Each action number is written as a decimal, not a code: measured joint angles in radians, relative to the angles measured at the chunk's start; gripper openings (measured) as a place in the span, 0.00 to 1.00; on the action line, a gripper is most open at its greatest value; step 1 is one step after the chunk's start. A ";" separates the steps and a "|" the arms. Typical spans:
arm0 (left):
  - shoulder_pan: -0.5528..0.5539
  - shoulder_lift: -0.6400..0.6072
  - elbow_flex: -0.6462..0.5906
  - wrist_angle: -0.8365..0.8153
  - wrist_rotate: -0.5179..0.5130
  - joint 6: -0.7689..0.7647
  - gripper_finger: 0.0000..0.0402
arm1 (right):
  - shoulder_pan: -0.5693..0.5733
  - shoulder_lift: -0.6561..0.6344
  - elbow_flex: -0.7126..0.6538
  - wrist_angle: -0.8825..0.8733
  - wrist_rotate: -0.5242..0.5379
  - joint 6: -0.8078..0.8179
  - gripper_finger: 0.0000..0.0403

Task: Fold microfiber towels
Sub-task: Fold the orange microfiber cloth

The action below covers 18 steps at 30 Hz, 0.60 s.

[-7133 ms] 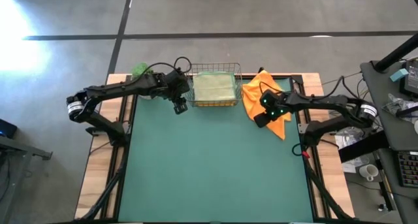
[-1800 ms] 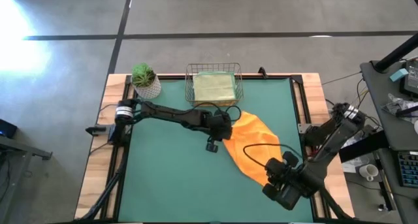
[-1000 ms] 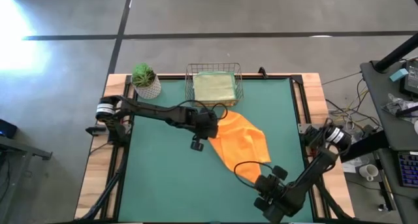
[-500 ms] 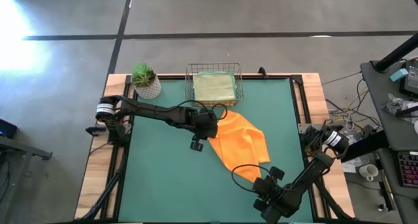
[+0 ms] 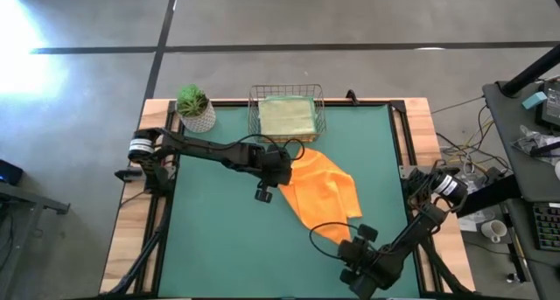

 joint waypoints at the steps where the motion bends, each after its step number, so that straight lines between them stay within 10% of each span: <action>1: 0.000 0.000 0.000 0.000 0.000 0.000 0.00 | -0.002 0.000 0.000 -0.016 0.000 0.001 0.32; 12: 0.000 0.000 0.000 0.000 0.000 0.000 0.00 | -0.024 -0.001 -0.019 -0.085 -0.013 -0.008 0.30; 18: 0.000 0.000 0.000 -0.004 0.000 0.000 0.00 | -0.038 -0.002 -0.021 -0.082 -0.026 -0.004 0.11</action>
